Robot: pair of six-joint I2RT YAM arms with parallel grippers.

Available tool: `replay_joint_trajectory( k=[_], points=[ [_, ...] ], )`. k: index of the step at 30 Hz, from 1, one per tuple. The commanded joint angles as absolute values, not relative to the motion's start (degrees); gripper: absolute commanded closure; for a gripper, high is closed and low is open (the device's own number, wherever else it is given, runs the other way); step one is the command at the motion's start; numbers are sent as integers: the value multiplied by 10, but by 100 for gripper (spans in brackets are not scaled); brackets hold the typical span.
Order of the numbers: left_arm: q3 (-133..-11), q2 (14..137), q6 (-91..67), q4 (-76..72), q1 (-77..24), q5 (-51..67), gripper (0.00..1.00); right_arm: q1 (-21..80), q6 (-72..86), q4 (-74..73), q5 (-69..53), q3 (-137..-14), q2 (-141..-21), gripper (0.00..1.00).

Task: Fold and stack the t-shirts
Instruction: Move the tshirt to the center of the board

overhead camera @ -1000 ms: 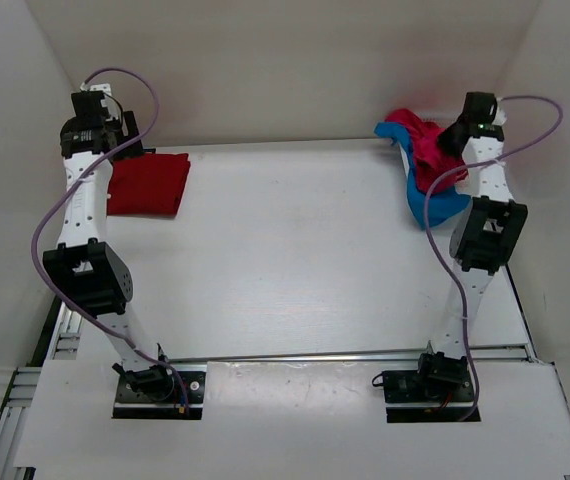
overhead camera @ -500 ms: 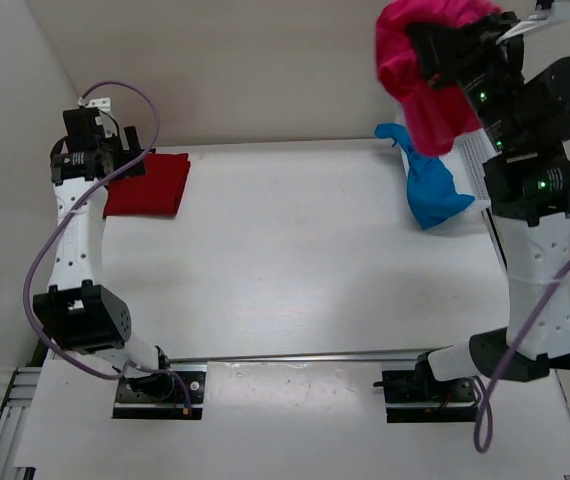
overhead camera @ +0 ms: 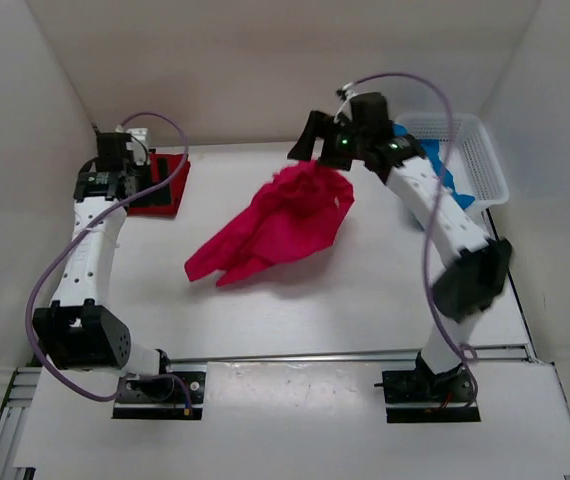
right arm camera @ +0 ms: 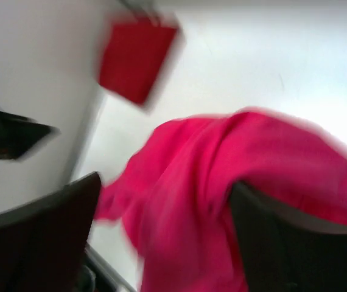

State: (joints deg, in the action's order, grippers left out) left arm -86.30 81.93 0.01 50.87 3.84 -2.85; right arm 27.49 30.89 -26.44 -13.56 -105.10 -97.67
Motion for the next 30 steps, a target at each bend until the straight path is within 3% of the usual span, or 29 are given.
replay_joint_trajectory(
  k=[1,3,8,13,20,21,24,25,26,28,29,30],
  points=[
    [-813,816,0,531,-12,-55,0,236,315,-440,-216,-1119,-1121,1],
    [-795,830,0,531,-26,-75,0,236,295,-490,-216,-1135,-1172,1],
    [-761,898,0,531,-51,-75,0,242,287,-433,-168,-1024,-1159,1],
    [-721,966,0,460,-87,-103,0,242,293,-433,-135,-1004,-1171,1],
    [-738,1094,0,417,-117,-105,0,242,325,-439,-142,-930,-1211,1],
    [-738,1094,0,417,-117,-99,2,242,325,-439,-135,-920,-1211,1],
    [-732,1100,0,417,-117,-77,27,242,332,-433,-134,-898,-1218,1],
    [-732,1092,0,417,-117,-70,48,242,332,-433,-147,-892,-1225,9],
    [-724,1092,0,417,-123,-64,62,242,332,-433,-157,-892,-1238,17],
    [-714,1074,0,417,-129,-64,90,242,332,-416,-189,-881,-1245,42],
    [-706,1068,0,424,-129,-69,90,242,338,-393,-211,-872,-1245,69],
    [-697,1050,0,433,-129,-69,90,242,346,-379,-217,-851,-1238,81]
  ],
)
